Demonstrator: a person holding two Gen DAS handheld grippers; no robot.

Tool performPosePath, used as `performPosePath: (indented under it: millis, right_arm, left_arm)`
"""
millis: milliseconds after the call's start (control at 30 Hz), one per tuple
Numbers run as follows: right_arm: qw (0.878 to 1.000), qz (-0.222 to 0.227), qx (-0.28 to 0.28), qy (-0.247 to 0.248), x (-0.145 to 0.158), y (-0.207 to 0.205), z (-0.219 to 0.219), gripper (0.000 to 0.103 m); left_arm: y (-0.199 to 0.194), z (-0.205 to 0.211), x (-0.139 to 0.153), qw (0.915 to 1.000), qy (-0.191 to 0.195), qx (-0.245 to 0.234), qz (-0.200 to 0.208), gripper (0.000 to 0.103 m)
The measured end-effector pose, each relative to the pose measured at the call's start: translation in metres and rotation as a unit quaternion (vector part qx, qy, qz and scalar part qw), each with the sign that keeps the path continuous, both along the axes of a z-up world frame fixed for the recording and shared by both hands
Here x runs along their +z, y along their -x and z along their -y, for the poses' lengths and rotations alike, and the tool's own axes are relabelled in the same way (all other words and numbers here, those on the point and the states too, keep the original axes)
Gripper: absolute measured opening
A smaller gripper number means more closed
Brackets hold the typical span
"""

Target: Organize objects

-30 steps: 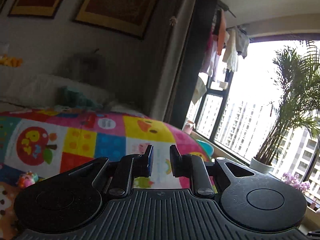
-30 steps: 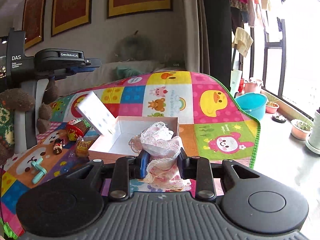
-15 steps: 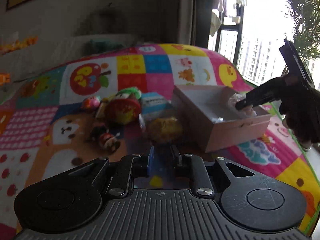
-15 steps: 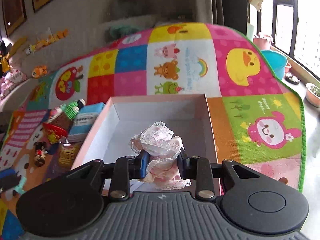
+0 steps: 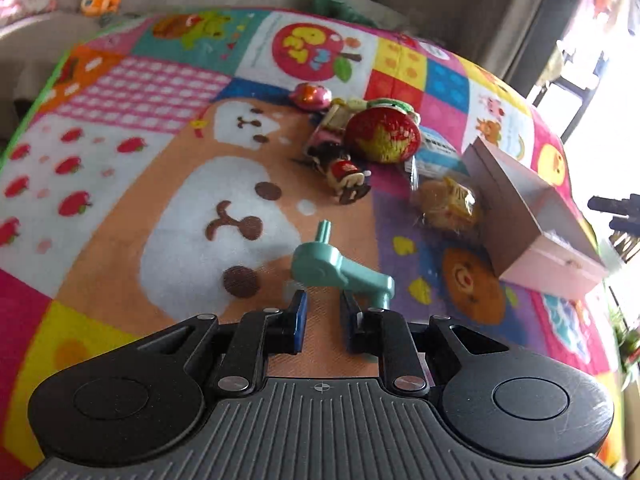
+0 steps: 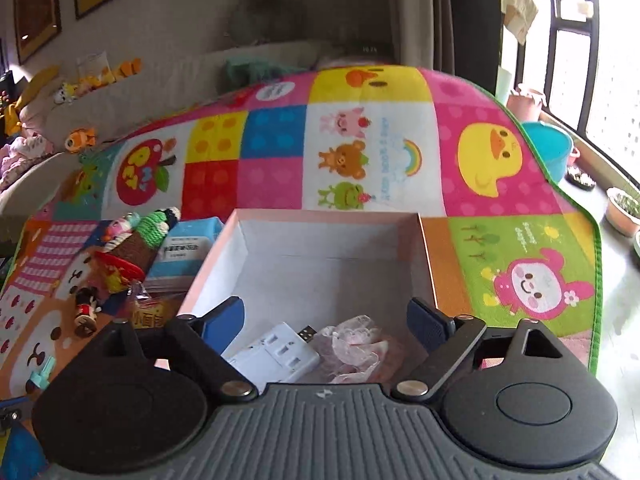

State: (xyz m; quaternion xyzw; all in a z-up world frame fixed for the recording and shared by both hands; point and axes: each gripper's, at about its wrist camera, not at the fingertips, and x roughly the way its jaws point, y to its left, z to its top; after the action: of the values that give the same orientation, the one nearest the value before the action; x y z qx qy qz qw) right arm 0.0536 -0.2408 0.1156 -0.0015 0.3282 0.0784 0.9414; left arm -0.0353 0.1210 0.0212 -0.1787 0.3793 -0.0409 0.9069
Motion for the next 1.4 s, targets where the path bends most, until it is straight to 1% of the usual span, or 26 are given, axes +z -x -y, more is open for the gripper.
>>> performPosePath:
  millis: [67,100,167,233,267,400,467,500,533,600,633,667,700,733,767,833,867,900,933,1000,1033,1067,1167,1267,1333,1400]
  right_arm:
    - [1.0,0.006,0.019,0.003,0.001,0.012,-0.011,0.09]
    - [1.0,0.008,0.029,0.004,0.0,0.02,-0.016,0.09]
    - [0.999,0.013,0.049,0.004,-0.004,0.035,-0.023,0.09]
    - [0.998,0.018,0.064,0.006,-0.01,0.05,-0.029,0.094]
    - [0.997,0.021,0.071,0.01,-0.014,0.057,-0.032,0.096]
    - [0.992,0.05,0.1,0.063,-0.038,0.09,-0.047,0.098]
    - [0.988,0.055,0.117,0.08,-0.049,0.1,-0.052,0.098]
    - [0.987,0.053,0.124,0.082,-0.054,0.103,-0.053,0.098]
    - [0.987,0.048,0.13,0.079,-0.059,0.105,-0.053,0.098]
    - [0.988,0.038,0.133,0.068,-0.067,0.103,-0.051,0.099]
    - [0.989,0.035,0.132,0.064,-0.071,0.102,-0.05,0.099]
    - [0.989,0.035,0.13,0.062,-0.076,0.101,-0.049,0.099]
    - [0.989,0.036,0.126,0.062,-0.08,0.098,-0.05,0.099]
    - [0.99,0.038,0.121,0.061,-0.083,0.097,-0.05,0.099]
    - [0.991,0.041,0.118,0.056,-0.085,0.095,-0.051,0.099]
    - [0.992,0.041,0.112,0.044,-0.089,0.093,-0.05,0.099]
    - [0.992,0.04,0.111,0.042,-0.09,0.093,-0.049,0.099]
    - [0.993,0.041,0.108,0.039,-0.09,0.093,-0.048,0.099]
    - [0.993,0.043,0.105,0.033,-0.09,0.093,-0.045,0.099]
    - [0.994,0.043,0.103,0.019,-0.09,0.094,-0.04,0.101]
    - [0.994,0.042,0.104,0.013,-0.09,0.093,-0.038,0.101]
    - [0.994,0.04,0.106,0.009,-0.09,0.092,-0.037,0.102]
    - [0.993,0.033,0.111,0.0,-0.091,0.089,-0.036,0.103]
    - [0.993,0.032,0.111,-0.009,-0.091,0.09,-0.033,0.103]
    - [0.993,0.029,0.113,-0.014,-0.091,0.089,-0.032,0.103]
    - [0.993,0.027,0.114,-0.017,-0.091,0.088,-0.031,0.103]
  left_arm:
    - [-0.012,0.005,-0.001,0.9999,0.015,-0.002,-0.001,0.02]
    - [-0.019,0.01,-0.001,0.9999,0.01,-0.006,0.004,0.02]
    - [-0.033,0.023,0.0,0.9996,-0.018,-0.018,0.011,0.02]
    - [-0.049,0.036,-0.003,0.9984,-0.05,-0.029,0.004,0.02]
    - [-0.054,0.039,-0.002,0.9979,-0.058,-0.027,0.007,0.02]
    - [-0.063,0.044,0.006,0.9975,-0.06,-0.021,0.032,0.02]
    - [-0.061,0.044,0.009,0.9959,-0.065,-0.043,0.045,0.02]
    - [-0.058,0.043,0.013,0.9943,-0.069,-0.057,0.058,0.02]
    - [-0.053,0.043,0.018,0.9917,-0.077,-0.065,0.08,0.02]
    - [-0.046,0.044,0.034,0.9815,-0.106,-0.083,0.137,0.02]
    - [-0.05,0.045,0.042,0.9765,-0.117,-0.092,0.155,0.02]
    - [-0.058,0.046,0.05,0.9738,-0.119,-0.102,0.165,0.02]
    - [-0.072,0.046,0.058,0.973,-0.108,-0.116,0.168,0.02]
    - [-0.09,0.046,0.063,0.9737,-0.092,-0.131,0.162,0.02]
    - [-0.113,0.045,0.067,0.9758,-0.075,-0.146,0.145,0.02]
    - [-0.161,0.049,0.067,0.98,-0.065,-0.166,0.089,0.021]
    - [-0.183,0.052,0.066,0.9816,-0.072,-0.167,0.058,0.021]
    - [-0.203,0.056,0.064,0.9815,-0.09,-0.166,0.032,0.021]
    - [-0.217,0.06,0.063,0.9803,-0.109,-0.163,0.021,0.02]
    - [-0.238,0.07,0.065,0.9754,-0.146,-0.165,0.014,0.021]
    - [-0.248,0.077,0.064,0.9715,-0.169,-0.166,-0.004,0.026]
    - [-0.257,0.082,0.06,0.9685,-0.18,-0.171,-0.02,0.029]
    - [-0.276,0.091,0.045,0.9651,-0.187,-0.176,-0.053,0.037]
    - [-0.28,0.1,0.038,0.9616,-0.2,-0.18,-0.052,0.042]
    - [-0.282,0.104,0.031,0.9587,-0.214,-0.179,-0.057,0.056]
    - [-0.282,0.1,0.025,0.9616,-0.204,-0.174,-0.058,0.059]
